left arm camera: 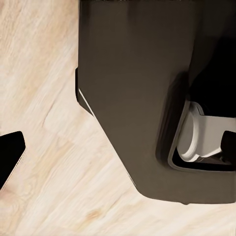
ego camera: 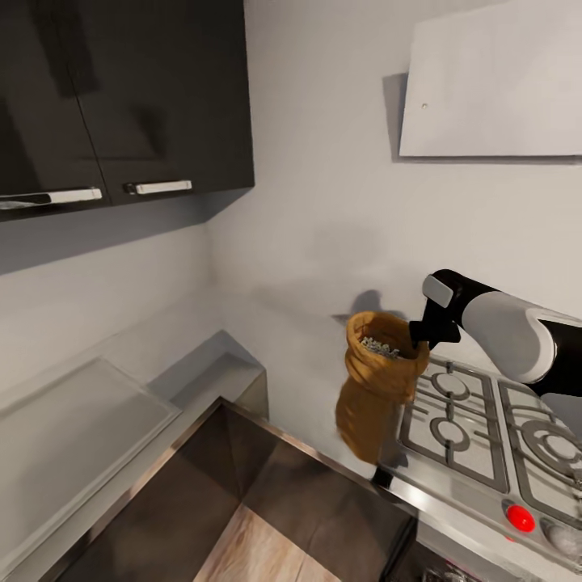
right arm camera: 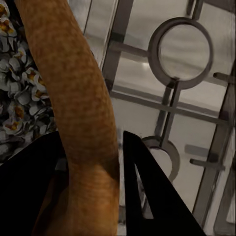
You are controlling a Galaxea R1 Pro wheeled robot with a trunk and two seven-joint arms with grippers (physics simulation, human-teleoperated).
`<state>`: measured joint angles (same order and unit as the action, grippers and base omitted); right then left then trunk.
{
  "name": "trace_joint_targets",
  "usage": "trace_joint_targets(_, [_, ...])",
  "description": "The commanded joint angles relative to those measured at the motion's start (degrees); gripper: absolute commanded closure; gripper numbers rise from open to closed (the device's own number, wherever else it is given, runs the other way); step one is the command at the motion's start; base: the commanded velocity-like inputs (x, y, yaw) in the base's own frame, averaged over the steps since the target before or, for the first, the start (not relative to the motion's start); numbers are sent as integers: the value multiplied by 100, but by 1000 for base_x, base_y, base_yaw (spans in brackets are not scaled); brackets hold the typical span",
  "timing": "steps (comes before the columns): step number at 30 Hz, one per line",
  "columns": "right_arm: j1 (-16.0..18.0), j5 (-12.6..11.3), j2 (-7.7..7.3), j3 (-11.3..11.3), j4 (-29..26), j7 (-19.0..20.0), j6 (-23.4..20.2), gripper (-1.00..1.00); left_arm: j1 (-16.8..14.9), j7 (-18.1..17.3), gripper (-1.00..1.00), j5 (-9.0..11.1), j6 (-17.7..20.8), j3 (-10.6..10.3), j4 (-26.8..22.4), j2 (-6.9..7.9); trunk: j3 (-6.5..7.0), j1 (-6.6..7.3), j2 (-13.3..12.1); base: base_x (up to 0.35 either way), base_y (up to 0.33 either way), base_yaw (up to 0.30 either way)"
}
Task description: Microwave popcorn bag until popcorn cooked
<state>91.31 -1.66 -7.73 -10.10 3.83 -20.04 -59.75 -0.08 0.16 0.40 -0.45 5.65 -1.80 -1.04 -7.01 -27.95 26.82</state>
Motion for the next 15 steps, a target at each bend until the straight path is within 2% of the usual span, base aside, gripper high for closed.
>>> trace_joint_targets(1, [10, -18, -1, -44, 13, -61, 7, 100, -1, 2, -100, 4, -4, 42, -4, -2, -6, -3, 11, 0, 0, -260])
trace_joint_targets(15, [10, -18, -1, -44, 13, -54, 7, 100, -1, 2, -100, 4, -5, 42, -4, -2, 61, -3, 11, 0, 0, -266])
